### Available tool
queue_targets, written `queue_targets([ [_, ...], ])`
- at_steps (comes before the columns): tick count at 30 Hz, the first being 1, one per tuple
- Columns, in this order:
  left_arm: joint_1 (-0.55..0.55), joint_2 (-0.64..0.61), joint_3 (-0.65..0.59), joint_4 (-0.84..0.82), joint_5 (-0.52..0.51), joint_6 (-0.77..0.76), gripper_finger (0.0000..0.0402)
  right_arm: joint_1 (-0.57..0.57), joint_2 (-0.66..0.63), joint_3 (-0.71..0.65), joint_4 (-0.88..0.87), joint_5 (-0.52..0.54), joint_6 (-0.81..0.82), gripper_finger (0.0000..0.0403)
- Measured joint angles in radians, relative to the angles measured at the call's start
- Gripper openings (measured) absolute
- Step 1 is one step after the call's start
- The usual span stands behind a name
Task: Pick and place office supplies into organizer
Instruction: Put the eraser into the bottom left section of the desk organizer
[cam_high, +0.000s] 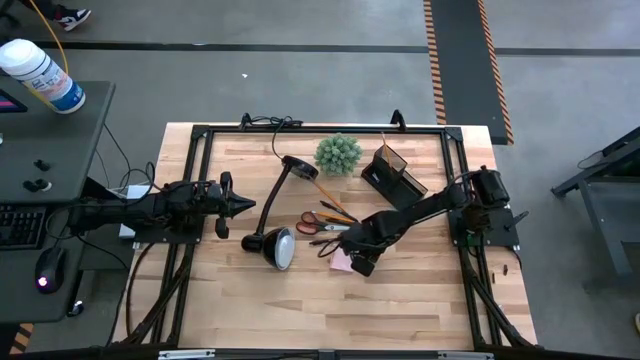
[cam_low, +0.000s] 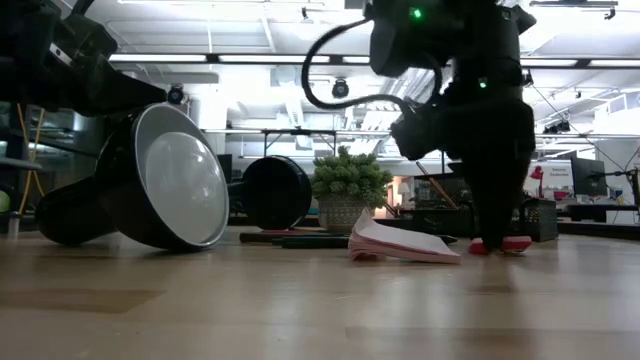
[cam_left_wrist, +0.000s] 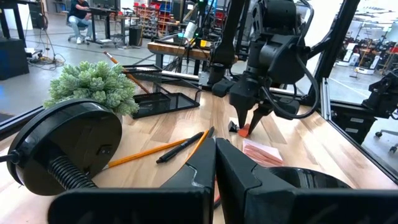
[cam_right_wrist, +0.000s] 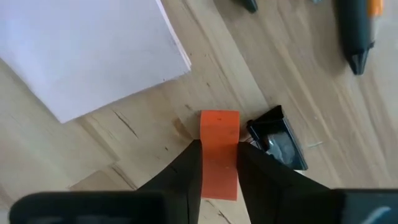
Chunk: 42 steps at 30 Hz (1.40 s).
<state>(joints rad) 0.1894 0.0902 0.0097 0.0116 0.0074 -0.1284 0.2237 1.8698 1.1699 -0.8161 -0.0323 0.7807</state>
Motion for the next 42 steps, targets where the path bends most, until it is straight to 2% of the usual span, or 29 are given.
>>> queue_targets([
  [11,0.000,0.000,0.000,0.000,0.000,0.000,0.0001,-0.002,-0.002,0.136,-0.219,0.070,-0.036,0.0087],
  [18,0.000,0.000,0.000,0.000,0.000,0.000,0.0001,-0.043,-0.003,0.262,-0.485,0.219,-0.045,0.0087],
  [24,0.000,0.000,0.000,0.000,0.001,0.000,0.0001,-0.132,-0.003,0.330,-0.635,0.356,-0.085,0.0087],
  [34,0.000,0.000,0.000,0.000,0.003,0.000,0.0001,-0.343,-0.004,0.340,-0.596,0.474,-0.252,0.0087],
  [38,0.000,0.000,0.000,0.000,0.003,0.000,0.0001,-0.422,-0.004,0.340,-0.530,0.478,-0.332,0.0087],
  [42,0.000,0.000,0.000,0.000,0.003,0.000,0.0001,-0.491,-0.004,0.340,-0.448,0.429,-0.405,0.0087],
])
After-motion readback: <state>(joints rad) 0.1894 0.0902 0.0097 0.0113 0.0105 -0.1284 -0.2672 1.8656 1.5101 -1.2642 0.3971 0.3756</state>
